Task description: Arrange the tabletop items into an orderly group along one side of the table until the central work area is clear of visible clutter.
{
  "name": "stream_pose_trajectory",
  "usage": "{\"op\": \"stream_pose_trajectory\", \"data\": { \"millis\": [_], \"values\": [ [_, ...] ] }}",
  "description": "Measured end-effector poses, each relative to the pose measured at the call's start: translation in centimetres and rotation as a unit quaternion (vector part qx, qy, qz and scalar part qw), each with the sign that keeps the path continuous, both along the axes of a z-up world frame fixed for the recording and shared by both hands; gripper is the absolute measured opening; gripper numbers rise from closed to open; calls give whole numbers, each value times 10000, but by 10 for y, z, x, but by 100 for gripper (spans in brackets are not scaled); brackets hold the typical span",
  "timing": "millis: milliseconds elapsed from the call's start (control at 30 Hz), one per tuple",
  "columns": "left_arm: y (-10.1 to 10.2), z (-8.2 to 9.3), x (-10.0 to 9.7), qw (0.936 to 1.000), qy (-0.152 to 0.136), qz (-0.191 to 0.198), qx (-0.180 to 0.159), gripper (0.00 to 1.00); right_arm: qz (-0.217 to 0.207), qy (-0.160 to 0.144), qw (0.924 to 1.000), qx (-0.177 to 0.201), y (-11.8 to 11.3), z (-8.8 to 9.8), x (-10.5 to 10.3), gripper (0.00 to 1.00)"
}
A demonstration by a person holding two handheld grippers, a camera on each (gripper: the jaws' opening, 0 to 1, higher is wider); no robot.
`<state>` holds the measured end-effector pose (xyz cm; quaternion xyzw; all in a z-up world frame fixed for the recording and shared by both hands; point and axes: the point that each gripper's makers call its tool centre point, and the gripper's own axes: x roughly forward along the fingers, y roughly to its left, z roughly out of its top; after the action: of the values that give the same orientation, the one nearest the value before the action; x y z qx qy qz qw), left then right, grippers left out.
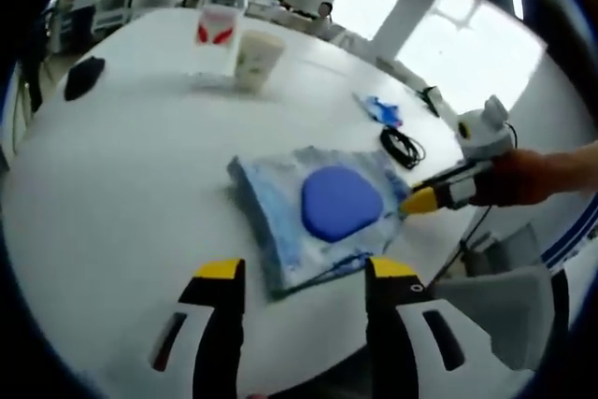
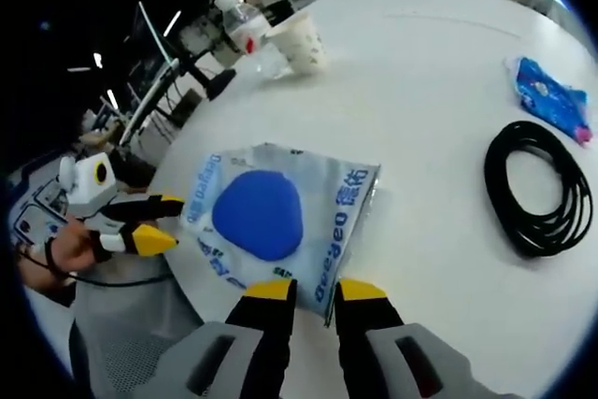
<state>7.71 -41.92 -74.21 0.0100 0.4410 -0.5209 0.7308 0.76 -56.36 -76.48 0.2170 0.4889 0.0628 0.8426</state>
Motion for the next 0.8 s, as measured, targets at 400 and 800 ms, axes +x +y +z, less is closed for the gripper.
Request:
{"op": "stream_pose_trajectory", "data": {
  "millis": [400,800],
  "values": [
    [-13,-2,2,9997,101,203,-123,32,-149,25,9999,-21,-3,-3,-2,9],
    [-4,-17,16,9973,238,694,-55,4,-270,53,9996,33,-2,-6,-8,3]
  ]
}}
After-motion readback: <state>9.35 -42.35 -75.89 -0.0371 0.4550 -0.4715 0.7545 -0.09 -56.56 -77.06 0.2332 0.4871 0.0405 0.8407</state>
